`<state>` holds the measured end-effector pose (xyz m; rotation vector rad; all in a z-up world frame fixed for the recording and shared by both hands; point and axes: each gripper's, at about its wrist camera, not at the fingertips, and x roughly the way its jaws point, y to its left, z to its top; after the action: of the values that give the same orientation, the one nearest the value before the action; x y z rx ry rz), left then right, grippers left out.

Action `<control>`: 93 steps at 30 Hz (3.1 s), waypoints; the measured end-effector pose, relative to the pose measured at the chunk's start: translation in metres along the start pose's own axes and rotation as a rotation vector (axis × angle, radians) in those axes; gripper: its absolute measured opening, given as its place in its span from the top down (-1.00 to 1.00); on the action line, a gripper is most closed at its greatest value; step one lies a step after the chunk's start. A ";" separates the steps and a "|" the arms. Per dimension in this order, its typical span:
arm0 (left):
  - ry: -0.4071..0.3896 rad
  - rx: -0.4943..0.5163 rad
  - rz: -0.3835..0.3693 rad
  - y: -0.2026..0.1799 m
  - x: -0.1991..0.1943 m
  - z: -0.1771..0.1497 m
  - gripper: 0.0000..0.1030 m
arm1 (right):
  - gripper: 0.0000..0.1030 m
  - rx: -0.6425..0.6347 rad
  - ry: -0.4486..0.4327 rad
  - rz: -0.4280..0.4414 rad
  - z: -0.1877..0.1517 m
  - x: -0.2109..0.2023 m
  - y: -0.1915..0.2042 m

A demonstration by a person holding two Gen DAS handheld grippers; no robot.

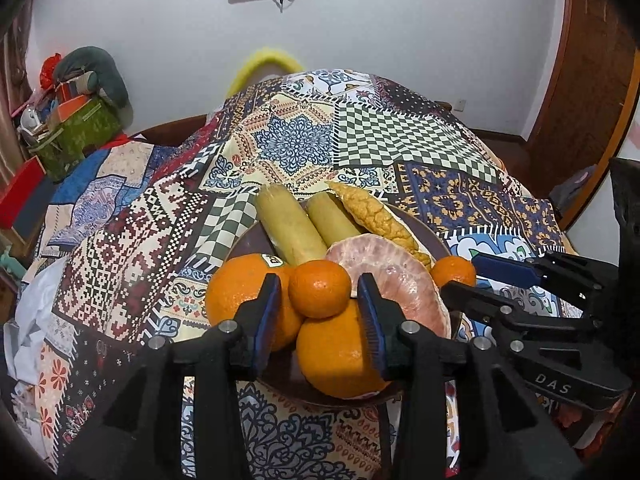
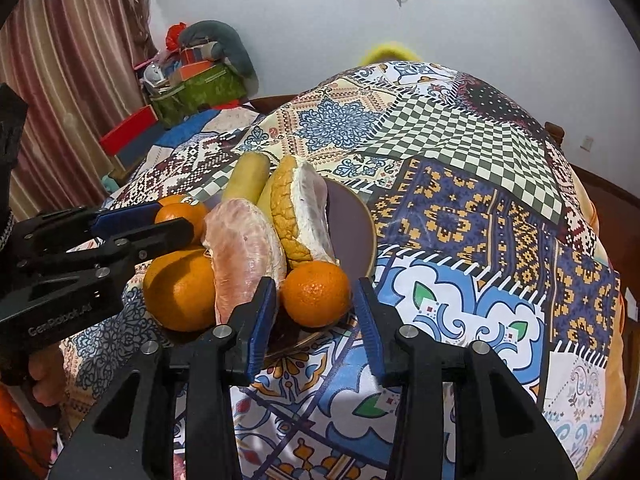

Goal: Organize fruits
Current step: 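Lower both tangerines onto the plate and open both tools, then grasp a dark red grape with the right tool while the left grasps another grape, then lift and carry both dark red grapes toward the plate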

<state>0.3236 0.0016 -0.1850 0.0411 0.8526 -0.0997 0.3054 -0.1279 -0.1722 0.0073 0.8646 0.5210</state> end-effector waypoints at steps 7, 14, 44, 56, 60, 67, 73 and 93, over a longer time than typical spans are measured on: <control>-0.023 -0.007 -0.011 0.000 -0.020 0.001 0.22 | 0.23 0.000 -0.016 -0.005 0.001 -0.013 0.001; -0.065 -0.010 -0.014 -0.003 -0.056 -0.003 0.22 | 0.23 -0.005 -0.069 -0.012 0.003 -0.046 0.010; -0.044 -0.045 -0.024 -0.008 -0.135 -0.066 0.15 | -0.18 -0.057 -0.134 -0.101 -0.044 -0.126 0.049; 0.078 -0.050 -0.049 -0.007 -0.099 -0.095 0.15 | -0.18 -0.043 0.028 -0.069 -0.081 -0.082 0.049; 0.117 -0.080 -0.093 -0.008 -0.086 -0.102 0.15 | -0.18 -0.035 0.067 -0.049 -0.090 -0.070 0.047; 0.151 -0.054 -0.100 -0.021 -0.068 -0.107 0.16 | 0.07 -0.016 0.118 -0.027 -0.099 -0.054 0.043; 0.181 -0.021 -0.103 -0.027 -0.056 -0.109 0.26 | 0.44 -0.016 0.124 -0.011 -0.099 -0.051 0.039; 0.200 -0.029 -0.112 -0.025 -0.035 -0.107 0.70 | 0.50 0.010 0.093 0.012 -0.088 -0.057 0.030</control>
<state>0.2184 -0.0125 -0.2291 -0.0249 1.0563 -0.1907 0.1985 -0.1440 -0.1826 -0.0022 0.9582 0.5314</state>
